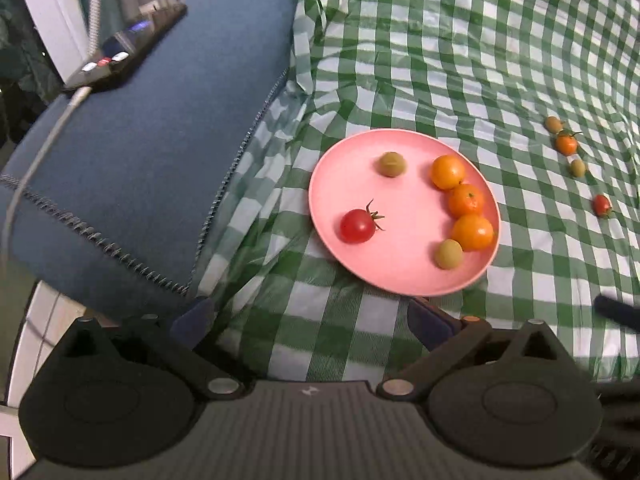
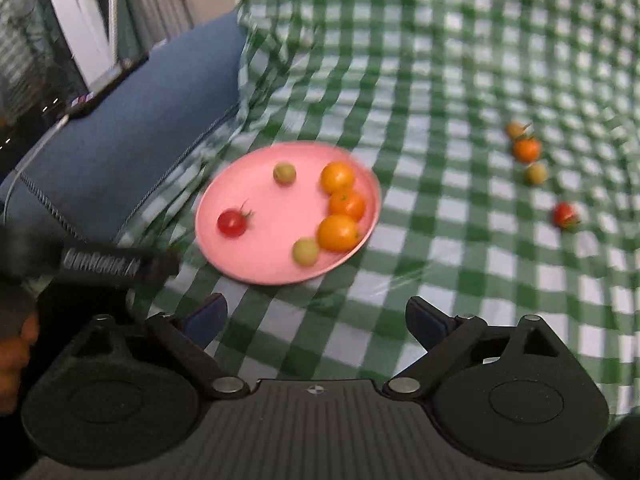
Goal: Organize fruits
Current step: 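Carry both yellow fruits over the pink plate and open both tools to drop them, then lift both tools away from the plate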
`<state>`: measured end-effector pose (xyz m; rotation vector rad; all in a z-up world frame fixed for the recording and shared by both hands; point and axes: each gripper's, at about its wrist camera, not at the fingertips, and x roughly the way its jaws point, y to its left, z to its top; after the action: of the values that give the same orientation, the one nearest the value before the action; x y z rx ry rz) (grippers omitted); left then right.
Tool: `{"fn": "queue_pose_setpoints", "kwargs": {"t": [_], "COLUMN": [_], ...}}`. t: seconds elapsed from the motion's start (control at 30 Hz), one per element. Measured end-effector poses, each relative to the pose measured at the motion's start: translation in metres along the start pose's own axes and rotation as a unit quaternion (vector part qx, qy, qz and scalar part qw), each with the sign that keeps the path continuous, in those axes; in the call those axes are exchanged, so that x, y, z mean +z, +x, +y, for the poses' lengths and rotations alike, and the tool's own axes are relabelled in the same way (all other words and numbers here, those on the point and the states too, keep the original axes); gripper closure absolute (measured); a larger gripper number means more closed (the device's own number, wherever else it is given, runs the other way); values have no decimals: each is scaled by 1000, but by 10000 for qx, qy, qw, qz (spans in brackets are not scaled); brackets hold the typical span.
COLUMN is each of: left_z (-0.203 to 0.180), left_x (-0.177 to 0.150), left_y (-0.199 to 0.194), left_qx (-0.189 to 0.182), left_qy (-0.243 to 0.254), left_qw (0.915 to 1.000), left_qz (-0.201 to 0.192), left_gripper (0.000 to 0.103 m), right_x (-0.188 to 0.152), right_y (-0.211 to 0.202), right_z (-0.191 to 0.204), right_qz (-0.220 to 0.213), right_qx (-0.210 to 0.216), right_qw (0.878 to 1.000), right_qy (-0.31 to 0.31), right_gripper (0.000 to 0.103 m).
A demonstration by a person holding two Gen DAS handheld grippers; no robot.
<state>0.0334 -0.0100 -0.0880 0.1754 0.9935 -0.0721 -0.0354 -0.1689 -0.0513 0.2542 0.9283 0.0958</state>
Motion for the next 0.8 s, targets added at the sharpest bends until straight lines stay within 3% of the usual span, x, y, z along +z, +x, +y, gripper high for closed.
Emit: {"fn": "queue_pose_setpoints", "kwargs": {"t": [0.4, 0.8], "left_z": [-10, -4], "left_x": [-25, -41], "left_y": [-68, -102], "left_qx": [40, 90], "left_qy": [24, -91], "left_qw": [9974, 9949], "left_qz": [-725, -1005], "left_gripper": [0, 0], "right_x": [-5, -19], "right_y": [-66, -103], "right_z": [2, 9], "right_qz": [-949, -1368], "right_qx": [-245, -252], "right_qw": [9952, 9903], "right_qy": [-37, -54], "right_gripper": [5, 4]}}
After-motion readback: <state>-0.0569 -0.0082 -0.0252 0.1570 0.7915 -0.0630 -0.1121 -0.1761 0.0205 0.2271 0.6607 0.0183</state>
